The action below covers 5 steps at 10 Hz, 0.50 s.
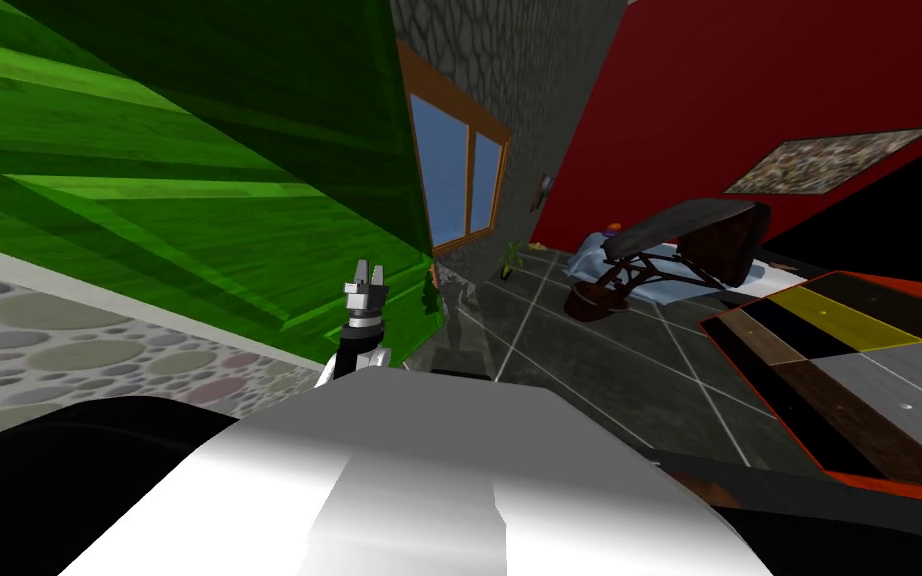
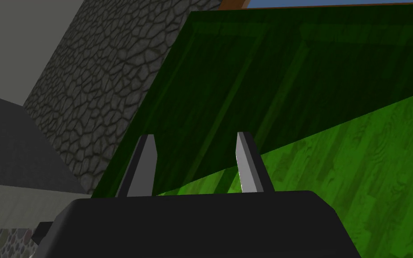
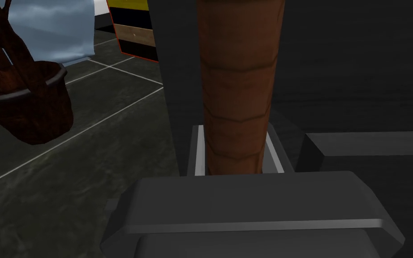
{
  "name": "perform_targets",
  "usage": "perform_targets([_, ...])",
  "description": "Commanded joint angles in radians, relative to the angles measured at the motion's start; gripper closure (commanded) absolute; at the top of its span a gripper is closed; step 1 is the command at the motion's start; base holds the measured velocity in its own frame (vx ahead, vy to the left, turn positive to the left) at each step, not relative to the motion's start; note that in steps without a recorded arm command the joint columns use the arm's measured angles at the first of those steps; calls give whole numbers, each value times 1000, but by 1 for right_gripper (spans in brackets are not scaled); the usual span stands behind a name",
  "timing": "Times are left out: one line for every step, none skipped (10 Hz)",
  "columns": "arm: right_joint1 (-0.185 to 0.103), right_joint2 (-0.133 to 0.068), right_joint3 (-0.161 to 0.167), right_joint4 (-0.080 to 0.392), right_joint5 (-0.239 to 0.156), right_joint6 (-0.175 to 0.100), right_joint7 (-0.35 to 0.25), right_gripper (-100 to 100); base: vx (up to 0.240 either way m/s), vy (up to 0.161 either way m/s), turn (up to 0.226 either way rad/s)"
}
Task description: Push the door open
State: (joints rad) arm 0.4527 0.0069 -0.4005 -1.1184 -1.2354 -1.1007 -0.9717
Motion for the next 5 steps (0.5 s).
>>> perform_targets([6,28,-13,-7,-14,-9,7,100,134,-135,-47])
perform_targets([5,14,-9,-2,-10,-4,1,100,49,-56,-23])
perform_targets([12,-16,-25,1,-30,-12,2,100,73,-95,-45])
perform_targets([14,-20,-28,1,-34,-14,2,100,108,-173,-47])
perform_targets([17,-30,-38,4,-49,-20,2,100,94,-225,-55])
